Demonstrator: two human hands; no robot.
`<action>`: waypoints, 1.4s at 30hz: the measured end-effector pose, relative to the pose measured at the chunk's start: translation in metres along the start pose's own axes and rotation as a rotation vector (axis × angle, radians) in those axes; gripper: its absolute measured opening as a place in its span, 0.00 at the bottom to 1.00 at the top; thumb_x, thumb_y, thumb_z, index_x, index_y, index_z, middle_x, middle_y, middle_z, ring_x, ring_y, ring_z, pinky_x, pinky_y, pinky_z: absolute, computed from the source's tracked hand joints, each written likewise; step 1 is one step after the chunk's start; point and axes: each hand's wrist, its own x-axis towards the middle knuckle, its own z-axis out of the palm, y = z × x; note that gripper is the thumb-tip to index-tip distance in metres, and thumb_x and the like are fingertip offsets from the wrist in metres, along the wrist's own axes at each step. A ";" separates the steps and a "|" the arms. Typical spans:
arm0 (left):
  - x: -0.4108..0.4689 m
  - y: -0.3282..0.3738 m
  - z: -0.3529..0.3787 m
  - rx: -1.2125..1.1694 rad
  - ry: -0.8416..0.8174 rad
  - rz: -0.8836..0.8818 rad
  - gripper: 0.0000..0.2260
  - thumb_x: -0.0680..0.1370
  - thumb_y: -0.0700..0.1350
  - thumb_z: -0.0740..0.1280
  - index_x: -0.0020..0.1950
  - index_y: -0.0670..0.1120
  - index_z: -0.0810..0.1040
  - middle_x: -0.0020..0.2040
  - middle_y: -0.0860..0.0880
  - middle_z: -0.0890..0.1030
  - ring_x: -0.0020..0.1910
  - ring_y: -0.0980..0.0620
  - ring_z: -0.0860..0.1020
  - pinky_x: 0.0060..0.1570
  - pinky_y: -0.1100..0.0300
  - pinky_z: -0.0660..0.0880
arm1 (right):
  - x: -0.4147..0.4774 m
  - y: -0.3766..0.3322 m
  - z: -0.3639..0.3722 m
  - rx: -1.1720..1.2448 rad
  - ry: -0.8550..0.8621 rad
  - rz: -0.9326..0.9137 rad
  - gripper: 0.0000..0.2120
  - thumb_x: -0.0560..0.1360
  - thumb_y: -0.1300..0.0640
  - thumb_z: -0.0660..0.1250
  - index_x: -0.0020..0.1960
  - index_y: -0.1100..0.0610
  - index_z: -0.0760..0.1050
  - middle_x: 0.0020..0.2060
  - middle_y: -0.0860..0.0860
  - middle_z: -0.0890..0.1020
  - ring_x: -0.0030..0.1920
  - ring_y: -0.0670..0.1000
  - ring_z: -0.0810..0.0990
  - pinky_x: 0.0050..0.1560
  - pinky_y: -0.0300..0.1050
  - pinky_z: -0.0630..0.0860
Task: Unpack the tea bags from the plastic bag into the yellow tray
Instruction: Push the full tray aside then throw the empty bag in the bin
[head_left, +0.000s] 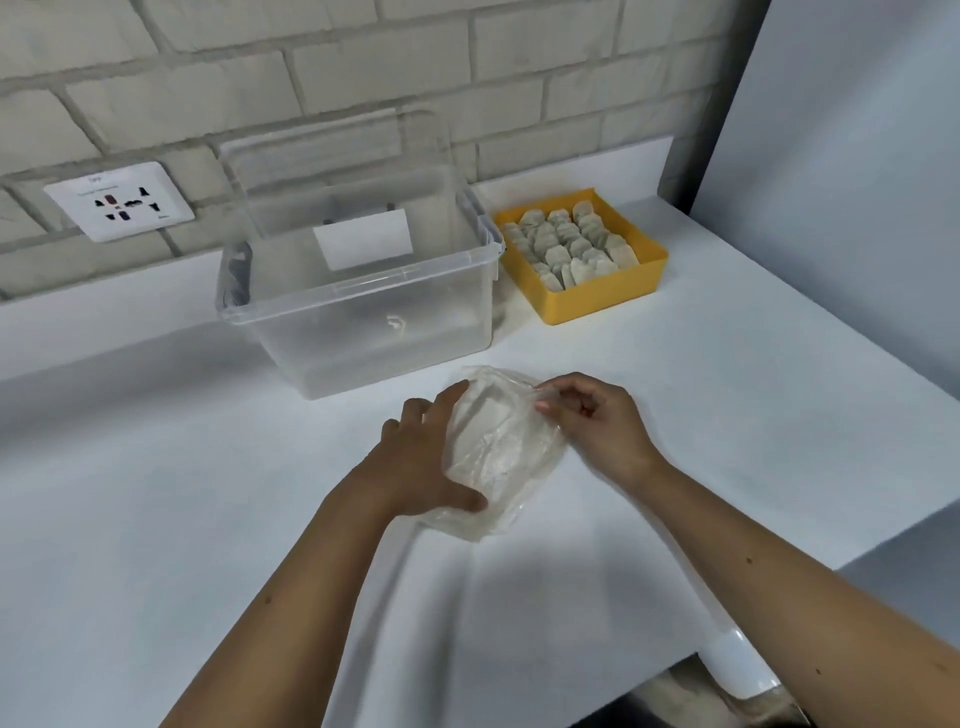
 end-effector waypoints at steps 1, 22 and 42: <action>0.001 0.001 -0.001 -0.008 -0.006 0.013 0.54 0.64 0.56 0.79 0.77 0.65 0.44 0.70 0.49 0.61 0.66 0.43 0.64 0.58 0.51 0.68 | -0.002 -0.002 0.000 0.035 0.020 0.009 0.04 0.72 0.62 0.74 0.46 0.57 0.84 0.41 0.59 0.82 0.41 0.53 0.76 0.45 0.47 0.74; 0.016 0.168 0.032 -0.077 -0.003 0.571 0.53 0.64 0.52 0.77 0.77 0.64 0.45 0.74 0.53 0.63 0.70 0.51 0.67 0.63 0.50 0.72 | -0.102 -0.082 -0.177 -0.202 0.545 -0.020 0.02 0.74 0.62 0.72 0.47 0.57 0.81 0.44 0.55 0.81 0.28 0.48 0.74 0.33 0.39 0.75; 0.048 0.365 0.259 0.037 -0.342 0.790 0.11 0.76 0.36 0.67 0.56 0.45 0.79 0.53 0.46 0.81 0.51 0.46 0.79 0.45 0.60 0.72 | -0.263 0.017 -0.328 -0.463 1.159 0.326 0.02 0.77 0.56 0.69 0.48 0.54 0.79 0.41 0.47 0.81 0.29 0.47 0.79 0.36 0.41 0.78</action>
